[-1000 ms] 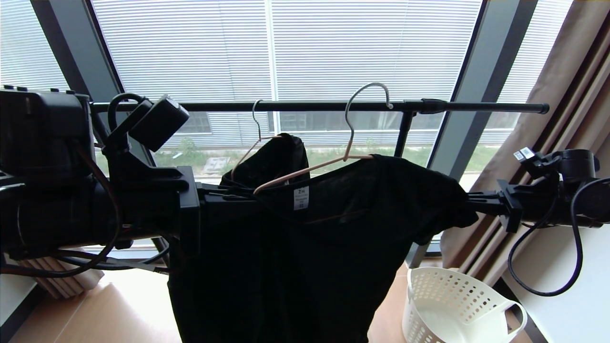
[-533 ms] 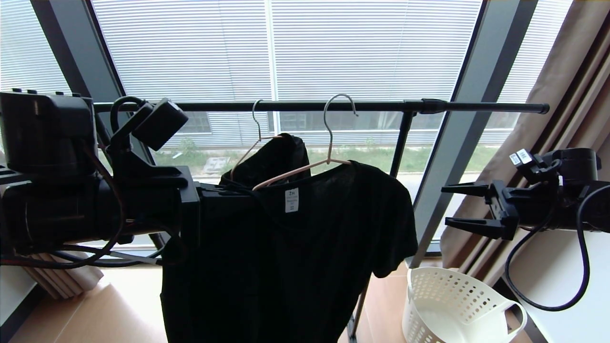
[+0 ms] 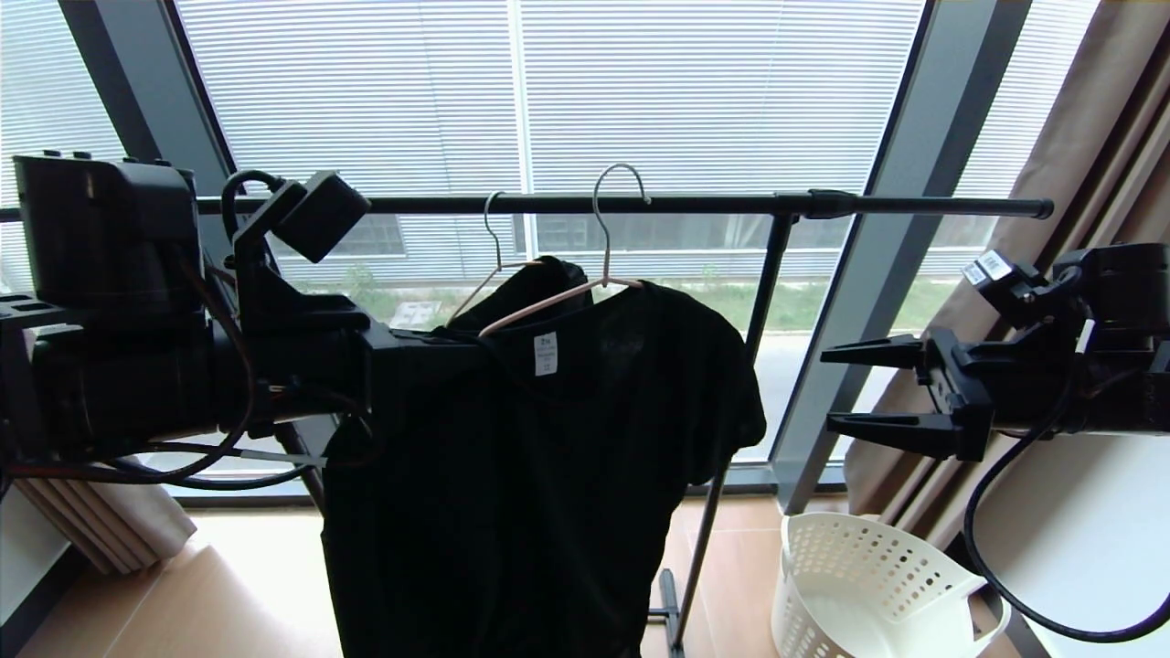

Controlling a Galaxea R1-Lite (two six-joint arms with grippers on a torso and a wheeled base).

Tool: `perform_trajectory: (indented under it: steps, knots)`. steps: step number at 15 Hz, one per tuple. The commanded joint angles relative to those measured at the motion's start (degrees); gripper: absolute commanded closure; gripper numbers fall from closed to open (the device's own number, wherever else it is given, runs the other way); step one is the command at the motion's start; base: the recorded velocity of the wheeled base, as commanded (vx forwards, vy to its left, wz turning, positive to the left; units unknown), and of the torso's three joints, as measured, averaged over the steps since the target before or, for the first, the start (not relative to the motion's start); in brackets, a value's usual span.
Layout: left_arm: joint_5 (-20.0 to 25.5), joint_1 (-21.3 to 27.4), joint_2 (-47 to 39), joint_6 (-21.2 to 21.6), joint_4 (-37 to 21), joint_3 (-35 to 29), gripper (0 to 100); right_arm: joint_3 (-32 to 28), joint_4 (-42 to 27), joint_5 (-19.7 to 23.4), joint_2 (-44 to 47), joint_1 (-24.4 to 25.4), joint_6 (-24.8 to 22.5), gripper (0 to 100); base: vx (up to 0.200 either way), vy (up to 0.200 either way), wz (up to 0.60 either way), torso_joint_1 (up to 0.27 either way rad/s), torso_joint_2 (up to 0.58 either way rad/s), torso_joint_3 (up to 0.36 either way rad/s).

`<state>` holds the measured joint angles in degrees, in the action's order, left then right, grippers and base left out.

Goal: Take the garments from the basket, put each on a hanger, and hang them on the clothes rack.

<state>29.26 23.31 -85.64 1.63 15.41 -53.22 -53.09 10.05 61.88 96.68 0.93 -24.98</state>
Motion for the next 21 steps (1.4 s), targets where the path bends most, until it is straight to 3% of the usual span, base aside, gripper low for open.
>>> perform_trajectory:
  steps: [1, 4, 6, 8, 11, 14, 21]
  knots:
    - [-3.24, 1.39, -1.81, -0.14, 0.06, -1.09, 100, 0.09, 0.41, -2.9, -3.87, 2.85, 3.09, 0, 0.0, 0.0, 0.0, 0.0, 0.0, 0.0]
    - [-10.54, 3.85, -5.59, -0.32, 0.06, -2.59, 100, -0.08, 0.85, -11.69, -4.49, 6.72, 5.82, 0, 0.0, 0.0, 0.0, 0.0, 0.0, 0.0]
    - [-14.58, 5.43, -9.2, -2.6, 0.06, -5.93, 100, 0.0, 1.56, -14.33, -4.31, 7.42, 5.91, 0, 0.0, 0.0, 0.0, 0.0, 0.0, 0.0]
    - [-16.78, 6.05, -11.74, -4.89, 0.85, -8.74, 100, 1.15, 4.37, -14.51, -3.78, 7.42, 5.82, 0, 0.0, 0.0, 0.0, 0.0, 0.0, 0.0]
    - [-19.33, 6.22, -16.23, -7.17, 11.31, -9.53, 100, 2.99, 9.03, -14.68, -2.82, 7.42, 5.91, 0, 0.0, 0.0, 0.0, 0.0, 0.0, 0.0]
    - [-24.16, 6.31, -19.92, -7.17, 12.36, -11.02, 100, 3.08, 9.03, -15.21, -2.82, 7.42, 5.91, 0, 0.0, 0.0, 0.0, 0.0, 0.0, 0.0]
    - [-26.44, 6.31, -24.84, -7.17, 15.97, -12.25, 100, 3.52, 9.12, -15.21, -2.82, 7.42, 5.91, 0, 0.0, 0.0, 0.0, 0.0, 0.0, 0.0]
